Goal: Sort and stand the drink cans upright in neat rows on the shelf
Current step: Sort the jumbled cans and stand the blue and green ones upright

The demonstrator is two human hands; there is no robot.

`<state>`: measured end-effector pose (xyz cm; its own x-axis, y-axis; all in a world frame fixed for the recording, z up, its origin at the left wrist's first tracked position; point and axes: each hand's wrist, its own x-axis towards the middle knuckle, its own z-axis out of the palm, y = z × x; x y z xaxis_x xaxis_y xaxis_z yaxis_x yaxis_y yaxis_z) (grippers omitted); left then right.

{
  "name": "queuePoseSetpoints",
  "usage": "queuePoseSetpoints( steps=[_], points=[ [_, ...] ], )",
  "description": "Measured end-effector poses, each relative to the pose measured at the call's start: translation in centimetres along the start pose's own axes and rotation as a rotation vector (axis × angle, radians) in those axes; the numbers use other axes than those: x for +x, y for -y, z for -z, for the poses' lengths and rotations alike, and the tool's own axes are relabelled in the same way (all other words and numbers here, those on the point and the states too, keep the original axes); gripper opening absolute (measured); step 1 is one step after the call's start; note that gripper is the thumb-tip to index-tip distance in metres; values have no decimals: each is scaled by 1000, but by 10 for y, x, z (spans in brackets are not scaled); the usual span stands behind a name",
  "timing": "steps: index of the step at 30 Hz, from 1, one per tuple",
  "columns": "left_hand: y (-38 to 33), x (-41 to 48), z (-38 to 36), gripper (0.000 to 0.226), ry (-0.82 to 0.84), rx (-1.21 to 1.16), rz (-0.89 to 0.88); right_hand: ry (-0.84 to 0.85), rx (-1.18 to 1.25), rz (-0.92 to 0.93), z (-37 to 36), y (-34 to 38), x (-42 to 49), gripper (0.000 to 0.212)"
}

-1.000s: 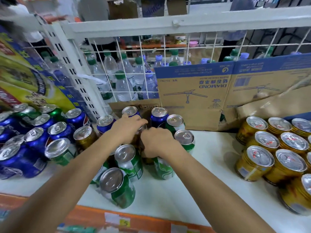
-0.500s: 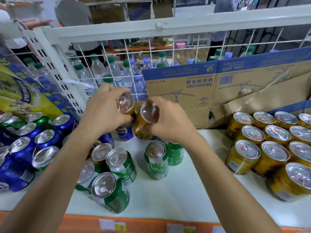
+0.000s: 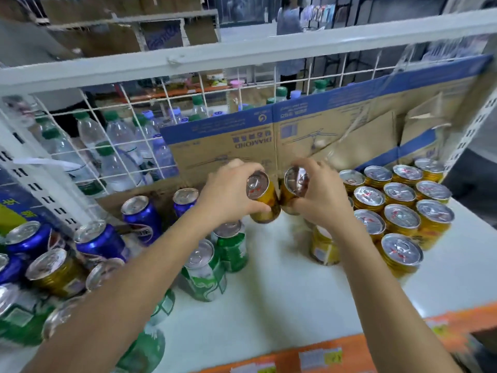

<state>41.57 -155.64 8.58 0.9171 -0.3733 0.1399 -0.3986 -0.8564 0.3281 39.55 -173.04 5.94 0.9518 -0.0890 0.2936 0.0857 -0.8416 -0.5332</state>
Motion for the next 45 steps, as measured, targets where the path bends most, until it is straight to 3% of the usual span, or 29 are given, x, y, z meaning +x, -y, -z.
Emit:
queuePoseSetpoints(
  steps=[7, 13, 17, 21, 24, 28, 35, 37, 41, 45],
  points=[
    [-3, 51, -66, 70, 142, 232, 23, 138, -152, -100, -27, -40, -6, 69],
    [-6, 75, -87, 66, 137, 149, -2, 195, -381, -63, -49, -44, -9, 66],
    [-6, 78, -92, 57, 120, -133, 1, 58, -337, -19, -49, -49, -8, 58],
    [-11, 76, -90, 51, 235, -229, -80, 82, -307, 5, -53, -46, -10, 44],
    [-10, 64, -81, 55, 305, -198, -158, 56, -260, 20, -57, -38, -13, 44],
    [4, 40, -53, 52, 280, -35, -172, 11, -149, 61, -60, -18, -14, 42],
    [49, -29, 9, 45, 257, 157, -43, 249, 137, 252, -75, 31, -24, 48],
    [59, -54, 16, 51, 327, 181, 18, 319, 170, 258, -82, 41, -26, 51],
    [72, -90, 2, 86, 471, 149, 134, 376, 213, 250, -96, 51, -31, 47],
    [78, -105, -19, 95, 332, 122, 157, 307, 285, 244, -102, 53, -35, 42]
  ],
)
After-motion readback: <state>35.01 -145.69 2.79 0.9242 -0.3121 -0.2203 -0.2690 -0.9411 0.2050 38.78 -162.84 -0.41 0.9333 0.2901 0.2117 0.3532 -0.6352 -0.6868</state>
